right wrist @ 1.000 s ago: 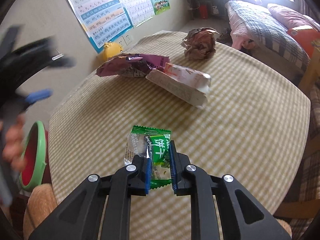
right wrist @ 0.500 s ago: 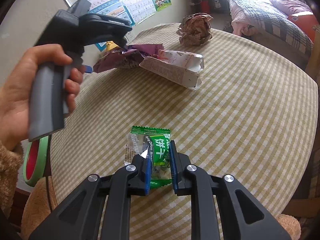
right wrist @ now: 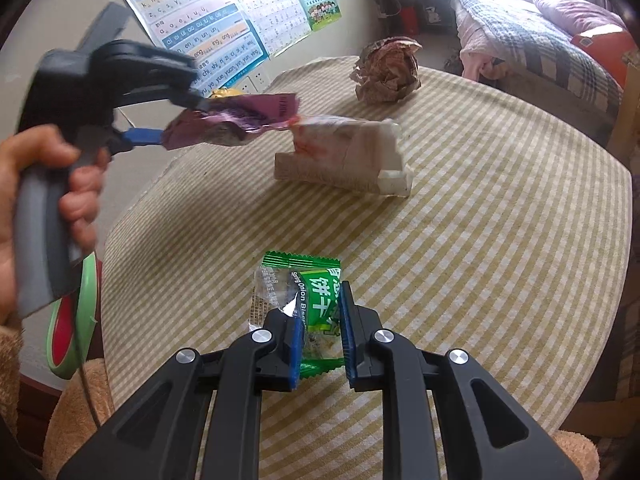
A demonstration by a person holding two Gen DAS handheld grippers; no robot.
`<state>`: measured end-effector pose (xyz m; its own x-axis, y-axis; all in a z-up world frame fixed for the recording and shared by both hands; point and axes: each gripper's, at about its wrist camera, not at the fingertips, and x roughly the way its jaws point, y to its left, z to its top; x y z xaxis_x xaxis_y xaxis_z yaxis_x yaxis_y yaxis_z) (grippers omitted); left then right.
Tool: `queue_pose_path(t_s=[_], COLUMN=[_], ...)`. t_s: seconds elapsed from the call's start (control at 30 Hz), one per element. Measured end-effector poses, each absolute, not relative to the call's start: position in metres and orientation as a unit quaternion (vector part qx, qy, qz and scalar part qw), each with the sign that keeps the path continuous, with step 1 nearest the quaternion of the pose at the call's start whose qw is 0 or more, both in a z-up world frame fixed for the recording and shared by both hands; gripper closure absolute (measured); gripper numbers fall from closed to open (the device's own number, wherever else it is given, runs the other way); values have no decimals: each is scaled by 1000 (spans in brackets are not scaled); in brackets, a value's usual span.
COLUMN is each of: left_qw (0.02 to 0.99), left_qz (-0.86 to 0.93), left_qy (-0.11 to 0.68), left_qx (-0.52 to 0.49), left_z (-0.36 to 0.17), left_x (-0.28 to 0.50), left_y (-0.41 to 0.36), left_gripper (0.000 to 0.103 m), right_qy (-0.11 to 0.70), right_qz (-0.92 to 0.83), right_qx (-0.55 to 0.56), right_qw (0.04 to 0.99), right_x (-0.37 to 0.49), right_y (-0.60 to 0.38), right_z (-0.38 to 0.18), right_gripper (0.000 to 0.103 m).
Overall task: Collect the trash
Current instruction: 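Grasp the green candy wrapper with the right tool while the left tool grasps a pink snack bag, then carry both wrappers over the red bin and open both tools to drop them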
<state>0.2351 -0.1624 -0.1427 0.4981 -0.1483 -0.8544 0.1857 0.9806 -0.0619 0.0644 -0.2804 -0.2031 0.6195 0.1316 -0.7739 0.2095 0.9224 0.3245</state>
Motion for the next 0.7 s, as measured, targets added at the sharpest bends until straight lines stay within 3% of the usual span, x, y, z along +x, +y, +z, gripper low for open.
queue_pose_path(t_s=[0.7], left_qw=[890], left_qz=[-94], left_qy=[445], left_qx=[37], left_z=[-92], left_x=[109], left_y=[-33], left_gripper=[42], right_qy=[405], right_qz=[2], right_qx=[154], right_qw=[901], right_x=[40], right_y=[-212], right_z=[-146], right_gripper=[86])
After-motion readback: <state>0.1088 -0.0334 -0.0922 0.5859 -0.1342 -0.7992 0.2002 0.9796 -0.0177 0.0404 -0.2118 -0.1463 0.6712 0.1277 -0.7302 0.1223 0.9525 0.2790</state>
